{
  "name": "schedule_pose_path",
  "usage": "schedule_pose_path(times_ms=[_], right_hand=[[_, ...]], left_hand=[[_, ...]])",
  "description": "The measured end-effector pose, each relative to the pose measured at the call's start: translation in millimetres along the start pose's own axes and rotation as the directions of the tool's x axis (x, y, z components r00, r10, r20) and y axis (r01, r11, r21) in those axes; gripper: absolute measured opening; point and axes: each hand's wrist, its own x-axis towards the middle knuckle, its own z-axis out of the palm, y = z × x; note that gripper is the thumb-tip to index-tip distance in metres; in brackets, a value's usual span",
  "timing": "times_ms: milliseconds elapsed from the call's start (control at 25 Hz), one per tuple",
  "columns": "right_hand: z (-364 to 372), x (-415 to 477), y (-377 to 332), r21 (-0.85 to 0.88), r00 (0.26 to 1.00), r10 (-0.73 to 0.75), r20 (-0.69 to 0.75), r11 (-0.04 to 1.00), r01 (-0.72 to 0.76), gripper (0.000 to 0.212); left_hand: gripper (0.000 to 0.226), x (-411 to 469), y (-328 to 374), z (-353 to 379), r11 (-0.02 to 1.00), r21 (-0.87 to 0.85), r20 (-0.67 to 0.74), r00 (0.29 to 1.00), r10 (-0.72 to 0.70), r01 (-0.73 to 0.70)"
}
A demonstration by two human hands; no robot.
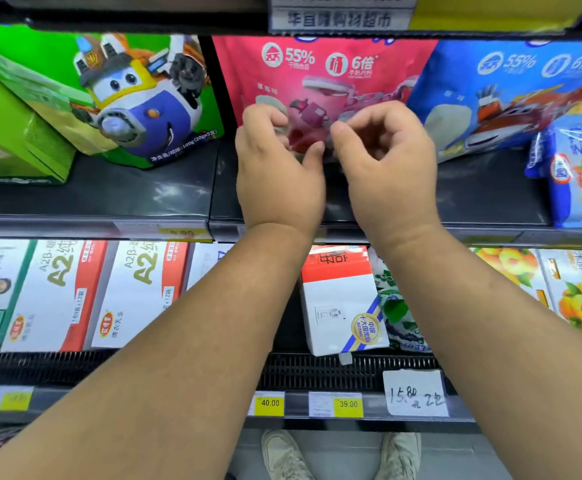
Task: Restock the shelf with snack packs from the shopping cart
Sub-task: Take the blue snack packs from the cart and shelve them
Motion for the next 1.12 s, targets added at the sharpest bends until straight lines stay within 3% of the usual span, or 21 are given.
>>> schedule_pose_path(times_ms=[80,280,480,640,720,800,880,1000,1120], right_hand=[[6,3,0,-0.004,0.995,0.047,0.085,0.999,-0.047,0.016],[10,-8,-5,0.030,0.990,0.097,0.103,0.994,-0.100,0.007],[39,-29,-23,0.036,0.957,0.152,0.247,0.985,-0.166,0.013],[78,-33,-37,0.049,0.936,0.163,0.314,0.981,-0.187,0.014],[95,-31,-42,-0.022,0.943,0.119,0.311,0.993,-0.118,0.022],[113,-29,-47,-0.059,0.951,0.121,0.286,0.992,-0.109,0.042],[128,-28,-53,0.026,0.939,0.224,0.262,0.971,-0.239,0.056],[144,-25,-59,0.250,0.842,0.469,0.267,0.810,-0.531,0.031],[143,-20,-59,0.283,0.830,0.539,0.145,0.781,-0.556,0.011]], left_hand=[[0.044,2,0,-1,1.000,0.021,0.057,0.998,-0.020,0.019],[0.043,0,-5,-24,0.999,-0.037,0.115,0.993,0.010,-0.005],[0.038,-8,-25,-71,0.994,0.008,-0.062,0.992,0.113,-0.113],[0.042,6,-52,-105,0.999,0.045,-0.184,0.983,0.014,-0.006],[0.047,13,-58,-117,0.999,0.046,-0.184,0.983,-0.018,0.026],[0.054,23,-63,-125,0.997,0.053,-0.172,0.984,-0.045,0.054],[0.057,33,-65,-129,0.992,0.062,-0.141,0.985,-0.103,0.112],[0.053,43,-67,-129,0.985,0.067,-0.116,0.981,-0.153,0.161],[0.055,48,-67,-131,0.983,0.083,-0.095,0.983,-0.156,0.164]])
